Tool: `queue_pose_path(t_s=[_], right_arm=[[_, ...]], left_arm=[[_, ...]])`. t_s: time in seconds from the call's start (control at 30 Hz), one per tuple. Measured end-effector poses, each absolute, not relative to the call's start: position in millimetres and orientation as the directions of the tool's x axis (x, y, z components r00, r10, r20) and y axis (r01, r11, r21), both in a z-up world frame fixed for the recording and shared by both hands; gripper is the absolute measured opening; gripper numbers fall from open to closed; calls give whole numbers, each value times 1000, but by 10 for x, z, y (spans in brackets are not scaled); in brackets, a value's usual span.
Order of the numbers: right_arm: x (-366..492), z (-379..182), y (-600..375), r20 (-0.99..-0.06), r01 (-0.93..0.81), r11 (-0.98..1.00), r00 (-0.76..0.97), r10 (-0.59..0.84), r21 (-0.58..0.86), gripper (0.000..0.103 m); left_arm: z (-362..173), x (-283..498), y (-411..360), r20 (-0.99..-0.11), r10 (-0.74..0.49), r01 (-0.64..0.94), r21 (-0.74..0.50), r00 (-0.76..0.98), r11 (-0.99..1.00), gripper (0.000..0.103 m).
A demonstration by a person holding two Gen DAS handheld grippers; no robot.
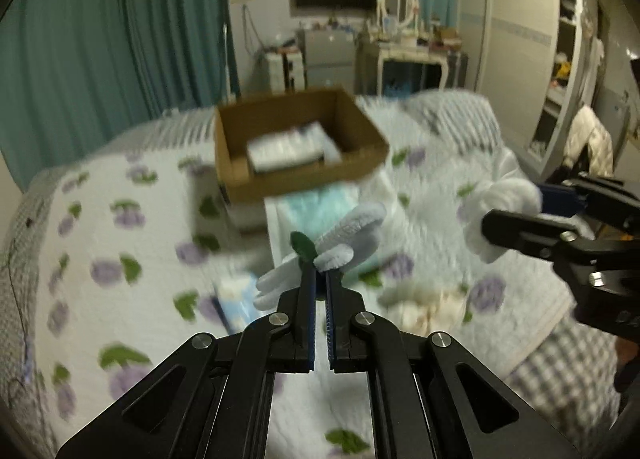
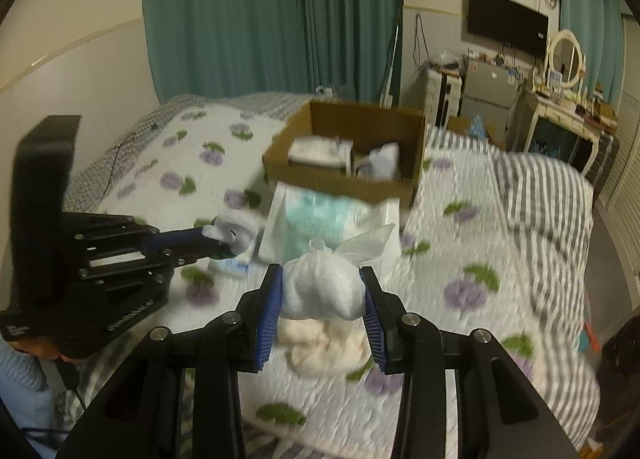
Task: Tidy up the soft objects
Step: 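Carry both socks over the box, drop them in, open both tools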
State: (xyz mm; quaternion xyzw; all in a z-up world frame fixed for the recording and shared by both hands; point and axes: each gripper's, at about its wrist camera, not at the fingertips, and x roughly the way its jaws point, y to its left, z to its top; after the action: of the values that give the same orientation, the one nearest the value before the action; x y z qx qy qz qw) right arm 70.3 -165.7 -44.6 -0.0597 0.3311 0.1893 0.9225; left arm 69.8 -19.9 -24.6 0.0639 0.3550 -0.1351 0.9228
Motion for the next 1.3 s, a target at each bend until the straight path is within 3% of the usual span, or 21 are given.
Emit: queue_pose_path(t_s=[0.23,0.4,0.83,0.9,1.0,1.03,1.07,1.13,1.3], right_arm=[[1282,93,-1614,-549,-393,919,773,318,-21,39],[1881,229,-1537,-533,-393,919,786,314,-38,39],[3409,-453,-1528,-628,-369,929,712,313,45,39],[3468,-519,-1560,-625,-360,931,715,314,55,47],[3455,-555,-1566,-610,-348,937,736,295,32,69],[3444,-550,-1567,-604,-342,939,743,288,27,79],[3418,-529,-1571,-599,-339,941,748,286,25,81],[3349,-459,-1601,-591,-328,944,757,278,24,83],[2995,-92,-1678,-564,-291,957,793,233,-14,93]], left_arm=[[333,1243,-123,-586,-210,270,16,783,963,4],[439,1790,-89,-583,-188,248,24,791,969,4],[-170,3052,-161,-640,-144,246,72,755,967,13],[-254,3131,-158,-651,-128,239,84,748,967,15],[-293,3165,-138,-661,-104,218,92,743,972,32],[-283,3156,-128,-661,-95,207,93,745,974,43],[-260,3134,-113,-658,-91,200,92,747,975,56],[-175,3041,-75,-643,-71,171,94,763,981,68],[134,2710,29,-620,-81,164,77,780,983,76]])
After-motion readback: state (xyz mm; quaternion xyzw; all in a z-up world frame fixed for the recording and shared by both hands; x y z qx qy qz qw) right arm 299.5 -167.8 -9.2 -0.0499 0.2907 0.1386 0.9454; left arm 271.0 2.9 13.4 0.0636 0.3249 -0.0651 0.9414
